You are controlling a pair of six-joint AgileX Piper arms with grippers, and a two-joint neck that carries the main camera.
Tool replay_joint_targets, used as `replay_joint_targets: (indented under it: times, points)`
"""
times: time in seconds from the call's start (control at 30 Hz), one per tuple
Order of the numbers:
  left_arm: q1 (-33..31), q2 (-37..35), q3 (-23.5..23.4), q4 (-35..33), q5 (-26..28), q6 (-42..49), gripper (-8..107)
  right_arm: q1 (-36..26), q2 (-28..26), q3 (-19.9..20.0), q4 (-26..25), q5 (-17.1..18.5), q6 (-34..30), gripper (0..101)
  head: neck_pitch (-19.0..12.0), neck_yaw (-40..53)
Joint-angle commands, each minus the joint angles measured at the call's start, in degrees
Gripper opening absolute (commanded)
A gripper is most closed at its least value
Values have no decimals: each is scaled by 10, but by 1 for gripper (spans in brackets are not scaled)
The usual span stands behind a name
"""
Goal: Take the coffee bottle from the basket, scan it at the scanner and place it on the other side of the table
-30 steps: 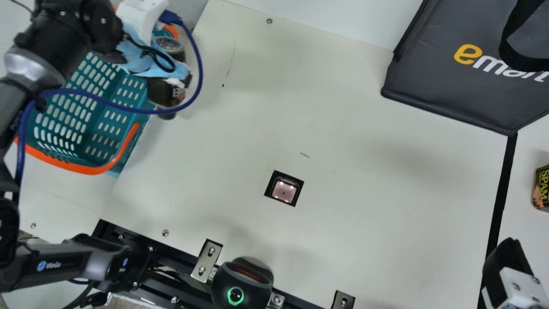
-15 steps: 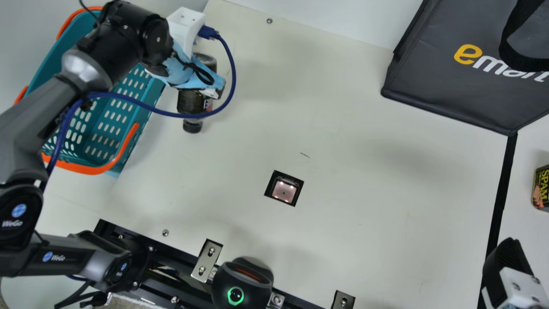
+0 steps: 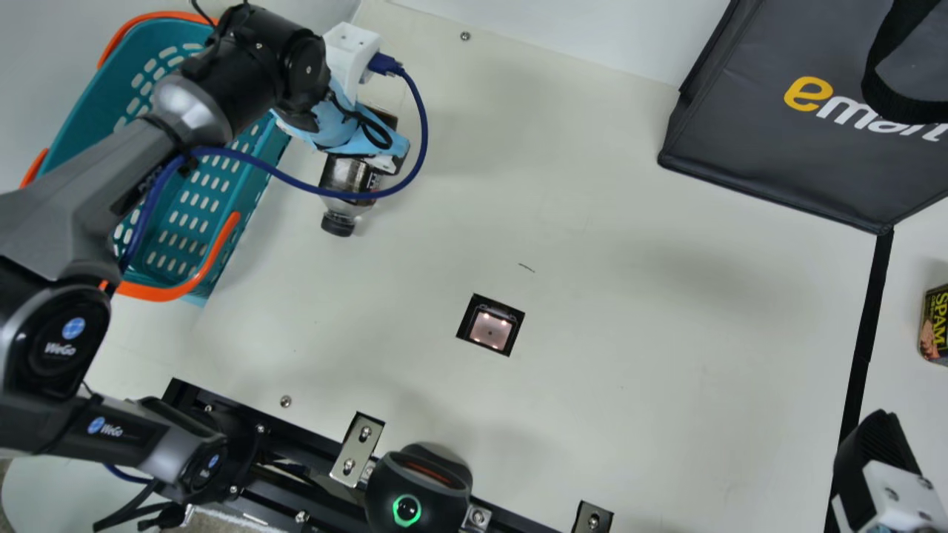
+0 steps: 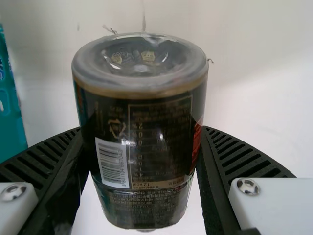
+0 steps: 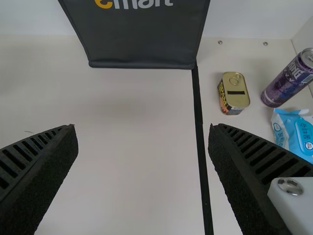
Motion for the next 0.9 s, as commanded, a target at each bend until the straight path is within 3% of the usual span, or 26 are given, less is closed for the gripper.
replay_joint_targets:
  times: [0.0, 0.13, 0.87]
  points:
    - [-1, 4, -1, -2, -4, -1, -8, 0, 0, 0, 0, 0, 0, 95, -17, 1]
    - [-1, 12, 0, -4, -13, -1, -8, 0, 0, 0, 0, 0, 0, 95, -17, 1]
    - [9, 13, 27, -16, -52, 1, 65, 0, 0, 0, 0, 0, 0, 95, -17, 1]
